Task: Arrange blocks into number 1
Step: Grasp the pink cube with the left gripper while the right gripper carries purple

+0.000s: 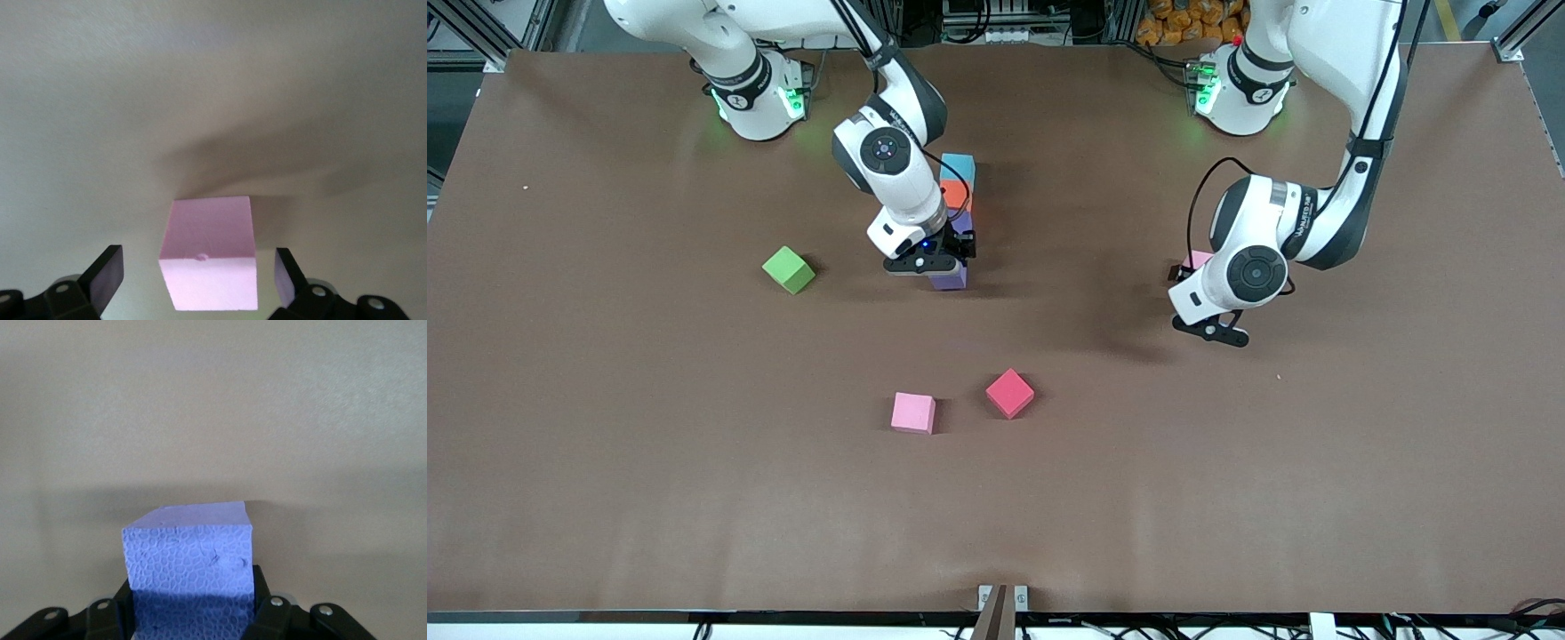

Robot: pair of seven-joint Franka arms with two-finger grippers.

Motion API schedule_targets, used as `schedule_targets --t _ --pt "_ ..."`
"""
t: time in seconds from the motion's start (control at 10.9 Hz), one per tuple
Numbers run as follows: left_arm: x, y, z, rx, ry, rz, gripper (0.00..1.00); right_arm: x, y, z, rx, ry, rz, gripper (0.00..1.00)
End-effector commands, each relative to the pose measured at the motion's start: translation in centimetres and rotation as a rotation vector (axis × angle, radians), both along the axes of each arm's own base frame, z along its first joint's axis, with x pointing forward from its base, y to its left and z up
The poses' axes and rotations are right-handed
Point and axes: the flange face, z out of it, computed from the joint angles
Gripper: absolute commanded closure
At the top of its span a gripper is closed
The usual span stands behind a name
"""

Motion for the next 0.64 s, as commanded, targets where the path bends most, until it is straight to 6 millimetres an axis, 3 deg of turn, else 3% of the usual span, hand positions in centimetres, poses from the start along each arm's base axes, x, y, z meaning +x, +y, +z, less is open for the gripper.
schedule_targets --t 0.0,0.55 --pt "-0.9 -0.7 -0.8 -0.023 0.042 -0.004 0.00 -1.0 0.4 -0.1 -0.001 0.006 -0.007 0.34" --pt "-1.6 -0.3 -3.2 0.008 0.101 -0.007 0.00 -2.9 1.1 -1.2 -0.021 0.022 0.031 0.34"
